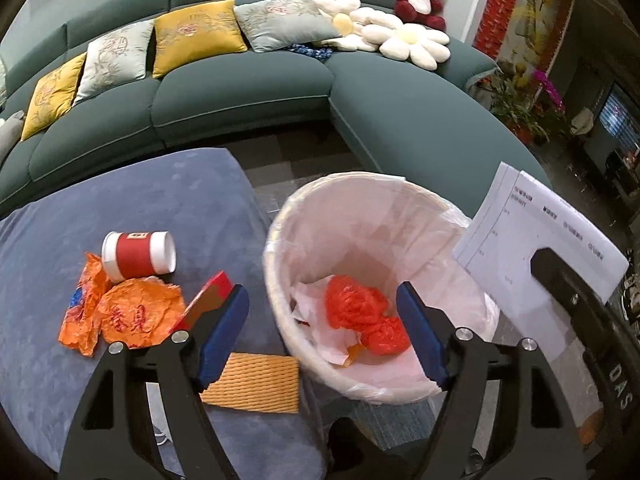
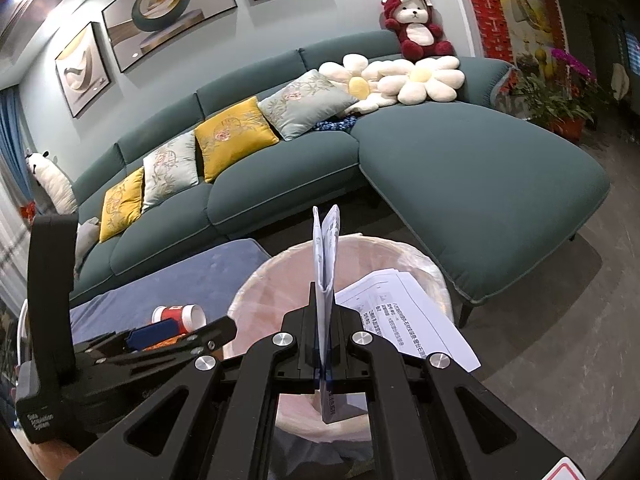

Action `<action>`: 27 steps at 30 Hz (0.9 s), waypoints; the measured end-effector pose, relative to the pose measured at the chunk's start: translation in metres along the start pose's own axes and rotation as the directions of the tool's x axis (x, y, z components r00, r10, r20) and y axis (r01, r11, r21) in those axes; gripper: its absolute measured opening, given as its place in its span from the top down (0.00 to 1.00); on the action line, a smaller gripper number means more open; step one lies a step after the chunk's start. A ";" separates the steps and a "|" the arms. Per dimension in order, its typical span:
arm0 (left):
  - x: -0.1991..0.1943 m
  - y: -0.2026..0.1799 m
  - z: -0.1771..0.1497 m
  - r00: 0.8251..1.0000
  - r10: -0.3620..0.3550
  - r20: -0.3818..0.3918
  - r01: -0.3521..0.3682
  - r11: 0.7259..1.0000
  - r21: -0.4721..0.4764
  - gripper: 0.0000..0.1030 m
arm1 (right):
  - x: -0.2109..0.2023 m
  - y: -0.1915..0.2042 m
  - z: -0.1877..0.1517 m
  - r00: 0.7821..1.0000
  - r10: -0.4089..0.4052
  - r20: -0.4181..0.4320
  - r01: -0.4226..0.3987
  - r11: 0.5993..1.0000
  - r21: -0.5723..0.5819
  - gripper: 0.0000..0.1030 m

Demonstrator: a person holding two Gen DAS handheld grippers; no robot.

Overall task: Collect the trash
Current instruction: 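Carry the red bag and paper over the wastebasket and open both tools, then move both open tools back toward the remaining trash on the table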

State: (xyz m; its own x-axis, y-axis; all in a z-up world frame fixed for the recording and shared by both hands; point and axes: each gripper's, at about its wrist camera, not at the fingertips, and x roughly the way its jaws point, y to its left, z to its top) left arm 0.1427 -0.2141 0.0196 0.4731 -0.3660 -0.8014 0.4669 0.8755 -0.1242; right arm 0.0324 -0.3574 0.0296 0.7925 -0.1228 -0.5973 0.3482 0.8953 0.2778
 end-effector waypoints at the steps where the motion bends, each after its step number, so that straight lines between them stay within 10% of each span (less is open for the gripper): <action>1: -0.002 0.004 -0.001 1.000 0.002 0.002 -0.002 1.000 -0.008 0.30 | 0.003 0.003 0.000 1.000 0.001 -0.002 -0.001 1.000 -0.005 0.98; 7: -0.008 0.021 -0.007 0.999 0.033 0.010 -0.033 0.999 -0.021 0.29 | 0.019 0.015 0.004 1.000 -0.010 -0.016 0.010 0.999 -0.030 0.91; 12: -0.015 0.036 -0.013 0.999 0.050 0.012 -0.049 0.998 -0.048 0.26 | 0.015 0.027 0.006 0.999 -0.032 0.016 0.032 0.999 -0.035 0.61; 27: -0.046 0.085 -0.044 0.996 0.091 0.016 -0.089 0.989 -0.115 0.26 | -0.016 0.076 -0.016 1.000 0.016 -0.003 -0.016 0.995 -0.094 0.56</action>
State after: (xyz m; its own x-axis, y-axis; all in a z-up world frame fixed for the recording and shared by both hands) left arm 0.1281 -0.1087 0.0206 0.5254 -0.2899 -0.8000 0.3343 0.9349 -0.1192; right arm 0.0381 -0.2802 0.0479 0.7965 -0.1073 -0.5951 0.2868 0.9334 0.2156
